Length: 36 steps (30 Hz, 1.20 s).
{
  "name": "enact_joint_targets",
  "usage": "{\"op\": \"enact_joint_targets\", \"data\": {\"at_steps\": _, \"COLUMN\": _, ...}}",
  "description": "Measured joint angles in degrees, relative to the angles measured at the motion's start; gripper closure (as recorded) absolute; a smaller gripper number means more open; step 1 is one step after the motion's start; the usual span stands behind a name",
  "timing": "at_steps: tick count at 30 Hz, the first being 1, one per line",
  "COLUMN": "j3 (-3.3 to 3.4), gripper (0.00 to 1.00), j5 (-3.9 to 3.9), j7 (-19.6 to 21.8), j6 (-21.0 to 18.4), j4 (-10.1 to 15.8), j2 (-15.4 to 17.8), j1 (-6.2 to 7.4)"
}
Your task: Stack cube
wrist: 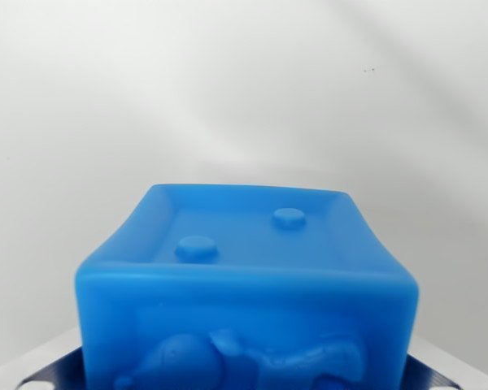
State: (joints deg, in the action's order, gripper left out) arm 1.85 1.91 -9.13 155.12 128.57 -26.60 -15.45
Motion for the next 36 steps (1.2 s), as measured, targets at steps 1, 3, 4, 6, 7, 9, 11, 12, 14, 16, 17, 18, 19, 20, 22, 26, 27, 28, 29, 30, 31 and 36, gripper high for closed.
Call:
{"op": "enact_joint_targets", "data": {"at_steps": 1, "j3": 0.02, "gripper": 1.0, "j5": -0.01, "j7": 0.0, "j6": -0.22, "j4": 0.05, "j2": 0.3, "j1": 0.01}}
{"op": "enact_joint_targets", "data": {"at_steps": 3, "j3": 0.05, "gripper": 1.0, "j5": -0.02, "j7": 0.01, "j6": -0.59, "j4": 0.15, "j2": 0.78, "j1": 0.02}}
{"op": "enact_joint_targets", "data": {"at_steps": 4, "j3": 0.06, "gripper": 1.0, "j5": -0.03, "j7": 0.01, "j6": -0.9, "j4": 0.23, "j2": 1.15, "j1": 0.03}}
{"op": "enact_joint_targets", "data": {"at_steps": 6, "j3": 0.09, "gripper": 1.0, "j5": -0.05, "j7": 0.03, "j6": -1.47, "j4": 0.39, "j2": 1.85, "j1": 0.05}}
{"op": "enact_joint_targets", "data": {"at_steps": 7, "j3": 0.11, "gripper": 1.0, "j5": -0.06, "j7": 0.04, "j6": -1.78, "j4": 0.45, "j2": 2.24, "j1": 0.06}}
{"op": "enact_joint_targets", "data": {"at_steps": 9, "j3": 0.14, "gripper": 1.0, "j5": -0.09, "j7": 0.05, "j6": -2.29, "j4": 0.54, "j2": 2.88, "j1": 0.09}}
{"op": "enact_joint_targets", "data": {"at_steps": 11, "j3": 0.18, "gripper": 1.0, "j5": -0.12, "j7": 0.06, "j6": -2.89, "j4": 0.63, "j2": 3.63, "j1": 0.11}}
{"op": "enact_joint_targets", "data": {"at_steps": 12, "j3": 0.19, "gripper": 1.0, "j5": -0.13, "j7": 0.07, "j6": -3.22, "j4": 0.66, "j2": 4.02, "j1": 0.13}}
{"op": "enact_joint_targets", "data": {"at_steps": 14, "j3": 0.24, "gripper": 1.0, "j5": -0.16, "j7": 0.09, "j6": -3.89, "j4": 0.74, "j2": 4.76, "j1": 0.17}}
{"op": "enact_joint_targets", "data": {"at_steps": 16, "j3": 0.29, "gripper": 1.0, "j5": -0.19, "j7": 0.11, "j6": -4.57, "j4": 0.8, "j2": 5.52, "j1": 0.22}}
{"op": "enact_joint_targets", "data": {"at_steps": 17, "j3": 0.31, "gripper": 1.0, "j5": -0.2, "j7": 0.11, "j6": -4.88, "j4": 0.84, "j2": 5.9, "j1": 0.24}}
{"op": "enact_joint_targets", "data": {"at_steps": 18, "j3": 0.33, "gripper": 1.0, "j5": -0.22, "j7": 0.12, "j6": -5.25, "j4": 0.88, "j2": 6.28, "j1": 0.25}}
{"op": "enact_joint_targets", "data": {"at_steps": 19, "j3": 0.34, "gripper": 1.0, "j5": -0.23, "j7": 0.13, "j6": -5.44, "j4": 0.89, "j2": 6.47, "j1": 0.25}}
{"op": "enact_joint_targets", "data": {"at_steps": 20, "j3": 0.36, "gripper": 1.0, "j5": -0.25, "j7": 0.14, "j6": -5.82, "j4": 0.93, "j2": 6.89, "j1": 0.26}}
{"op": "enact_joint_targets", "data": {"at_steps": 22, "j3": 0.4, "gripper": 1.0, "j5": -0.29, "j7": 0.17, "j6": -6.62, "j4": 1.0, "j2": 7.75, "j1": 0.27}}
{"op": "enact_joint_targets", "data": {"at_steps": 26, "j3": 0.45, "gripper": 1.0, "j5": -0.36, "j7": 0.23, "j6": -7.98, "j4": 1.06, "j2": 9.23, "j1": 0.29}}
{"op": "enact_joint_targets", "data": {"at_steps": 27, "j3": 0.46, "gripper": 1.0, "j5": -0.39, "j7": 0.24, "j6": -8.44, "j4": 1.06, "j2": 9.7, "j1": 0.29}}
{"op": "enact_joint_targets", "data": {"at_steps": 28, "j3": 0.47, "gripper": 1.0, "j5": -0.42, "j7": 0.26, "j6": -8.89, "j4": 1.06, "j2": 10.14, "j1": 0.3}}
{"op": "enact_joint_targets", "data": {"at_steps": 29, "j3": 0.48, "gripper": 1.0, "j5": -0.44, "j7": 0.27, "j6": -9.3, "j4": 1.07, "j2": 10.57, "j1": 0.3}}
{"op": "enact_joint_targets", "data": {"at_steps": 30, "j3": 0.49, "gripper": 1.0, "j5": -0.47, "j7": 0.29, "j6": -9.71, "j4": 1.06, "j2": 10.98, "j1": 0.3}}
{"op": "enact_joint_targets", "data": {"at_steps": 31, "j3": 0.5, "gripper": 1.0, "j5": -0.5, "j7": 0.31, "j6": -10.16, "j4": 1.07, "j2": 11.43, "j1": 0.3}}
{"op": "enact_joint_targets", "data": {"at_steps": 36, "j3": 0.55, "gripper": 1.0, "j5": -0.61, "j7": 0.54, "j6": -11.6, "j4": 1.26, "j2": 13.31, "j1": 0.3}}
